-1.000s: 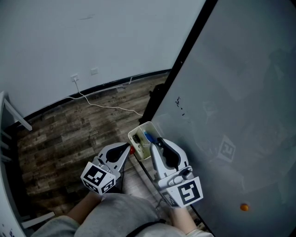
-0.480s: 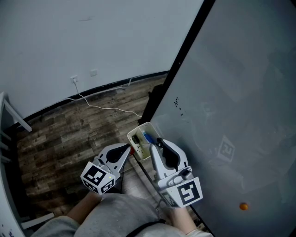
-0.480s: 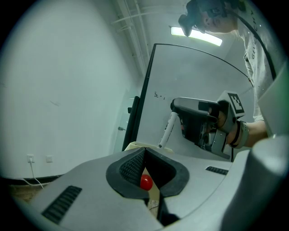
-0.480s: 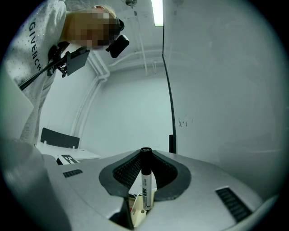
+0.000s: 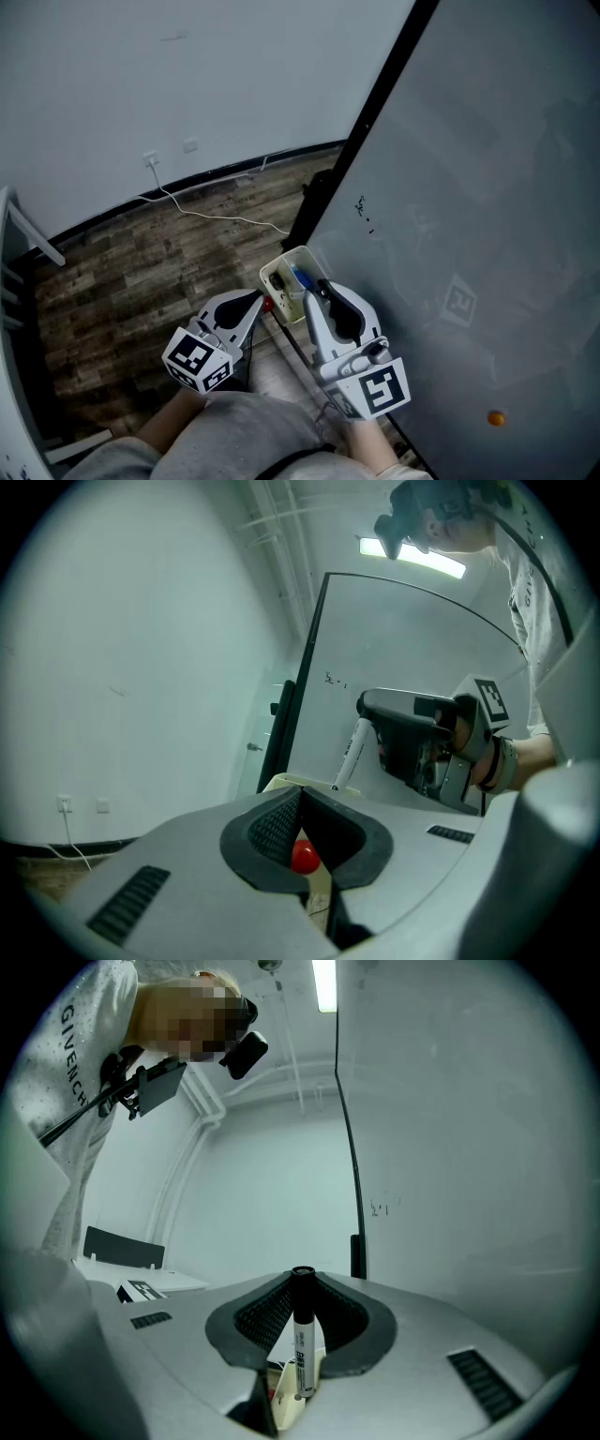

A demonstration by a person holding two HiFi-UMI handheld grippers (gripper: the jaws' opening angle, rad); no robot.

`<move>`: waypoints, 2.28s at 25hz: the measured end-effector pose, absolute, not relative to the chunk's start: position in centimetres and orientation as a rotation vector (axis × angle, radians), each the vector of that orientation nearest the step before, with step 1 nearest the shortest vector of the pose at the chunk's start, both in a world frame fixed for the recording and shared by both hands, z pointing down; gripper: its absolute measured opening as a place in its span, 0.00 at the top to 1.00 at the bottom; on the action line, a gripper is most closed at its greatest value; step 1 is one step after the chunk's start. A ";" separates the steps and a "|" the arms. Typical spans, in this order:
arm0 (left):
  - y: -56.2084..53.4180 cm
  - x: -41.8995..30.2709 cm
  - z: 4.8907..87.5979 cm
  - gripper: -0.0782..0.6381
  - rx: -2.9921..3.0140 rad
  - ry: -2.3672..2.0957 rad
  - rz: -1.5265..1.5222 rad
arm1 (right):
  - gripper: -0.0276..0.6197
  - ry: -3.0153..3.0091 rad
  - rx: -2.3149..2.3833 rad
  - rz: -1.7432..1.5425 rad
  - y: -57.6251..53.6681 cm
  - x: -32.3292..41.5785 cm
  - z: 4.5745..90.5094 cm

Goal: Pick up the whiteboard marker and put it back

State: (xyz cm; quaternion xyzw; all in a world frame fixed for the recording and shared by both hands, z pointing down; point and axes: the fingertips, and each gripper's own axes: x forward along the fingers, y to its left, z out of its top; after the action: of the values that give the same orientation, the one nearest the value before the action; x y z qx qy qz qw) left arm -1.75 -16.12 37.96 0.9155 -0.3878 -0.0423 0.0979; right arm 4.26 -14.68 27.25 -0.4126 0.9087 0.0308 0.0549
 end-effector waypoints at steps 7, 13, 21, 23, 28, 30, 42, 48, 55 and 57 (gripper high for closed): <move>-16.1 -2.1 38.8 0.87 2.694 -1.143 -0.106 | 0.83 2.755 -1.248 0.061 -14.8 3.9 28.0; -16.4 -2.5 39.8 0.87 2.671 -1.143 -0.079 | 0.83 2.772 -1.270 0.004 -15.2 4.0 29.9; -16.7 -2.8 41.1 0.87 2.652 -1.138 -0.038 | 0.83 2.781 -1.283 -0.048 -15.9 3.8 31.6; -16.8 -2.9 41.4 0.87 2.645 -1.136 -0.033 | 0.83 2.785 -1.283 -0.055 -16.0 3.6 31.9; -16.8 -3.2 42.2 0.87 2.631 -1.132 -0.020 | 0.83 2.796 -1.324 -0.087 -16.4 3.9 33.3; -16.9 -3.3 42.6 0.87 2.630 -1.130 -0.009 | 0.83 2.789 -1.319 -0.098 -16.6 3.7 33.3; -16.9 -3.2 43.5 0.87 2.625 -1.119 0.001 | 0.83 2.801 -1.361 -0.127 -17.2 4.0 34.7; -16.8 -3.4 43.9 0.87 2.615 -1.123 0.009 | 0.83 2.782 -1.342 -0.117 -17.2 3.7 34.3; -16.6 -3.7 44.1 0.87 2.597 -1.133 0.012 | 0.83 2.787 -1.347 -0.081 -17.2 3.5 34.1; -16.5 -3.7 44.1 0.87 2.593 -1.135 0.010 | 0.83 2.792 -1.357 -0.059 -17.1 3.4 34.2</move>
State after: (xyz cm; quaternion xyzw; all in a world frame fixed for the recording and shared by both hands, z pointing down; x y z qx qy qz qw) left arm -3.72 -16.54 44.14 0.9051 -0.3960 0.0036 0.1549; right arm 3.45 -17.12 34.25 -0.4369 0.8991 -0.0191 0.0184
